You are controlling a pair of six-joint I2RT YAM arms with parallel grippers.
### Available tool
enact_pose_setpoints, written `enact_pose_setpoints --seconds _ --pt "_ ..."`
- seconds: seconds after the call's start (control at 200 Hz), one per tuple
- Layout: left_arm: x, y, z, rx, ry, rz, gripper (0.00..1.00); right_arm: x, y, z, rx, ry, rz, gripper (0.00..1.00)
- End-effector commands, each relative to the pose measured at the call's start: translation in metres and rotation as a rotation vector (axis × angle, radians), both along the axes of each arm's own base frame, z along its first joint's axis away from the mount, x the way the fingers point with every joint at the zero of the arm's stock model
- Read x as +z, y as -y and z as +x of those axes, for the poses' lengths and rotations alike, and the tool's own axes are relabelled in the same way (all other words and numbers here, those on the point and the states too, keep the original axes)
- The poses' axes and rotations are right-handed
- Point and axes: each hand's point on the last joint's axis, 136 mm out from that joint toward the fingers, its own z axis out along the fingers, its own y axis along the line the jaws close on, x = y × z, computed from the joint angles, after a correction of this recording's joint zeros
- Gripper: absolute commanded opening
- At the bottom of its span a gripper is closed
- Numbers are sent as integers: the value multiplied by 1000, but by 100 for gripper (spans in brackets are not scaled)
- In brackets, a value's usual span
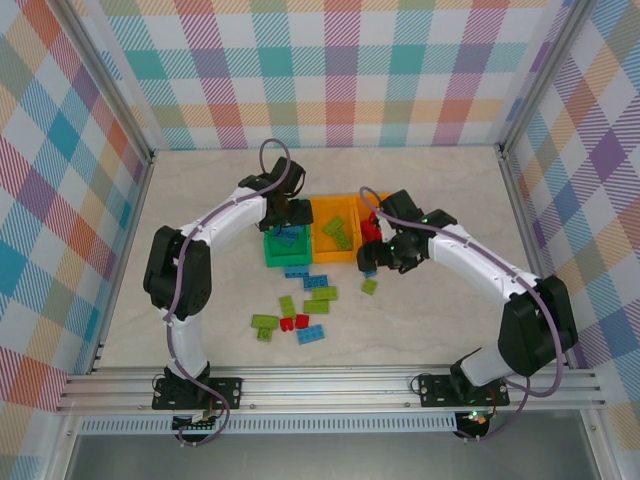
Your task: Sort the legos into containers by color
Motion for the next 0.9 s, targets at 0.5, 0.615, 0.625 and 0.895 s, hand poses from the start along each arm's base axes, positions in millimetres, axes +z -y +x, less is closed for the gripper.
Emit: enact_pose_setpoints --seconds 0.5,0.615,0.625,0.895 --pt "48 -22 -31 77 141 -52 100 -41 -1 -10 -100 -91 -51 77" --pt "40 -27 -42 76 117 -37 100 -47 -8 1 -80 -61 -64 74" --pt "40 -27 -42 75 116 -37 100 -48 -8 2 -76 -57 -68 74" --pt "38 -33 -50 94 122 -40 100 -64 -16 30 -16 -12 -141 71"
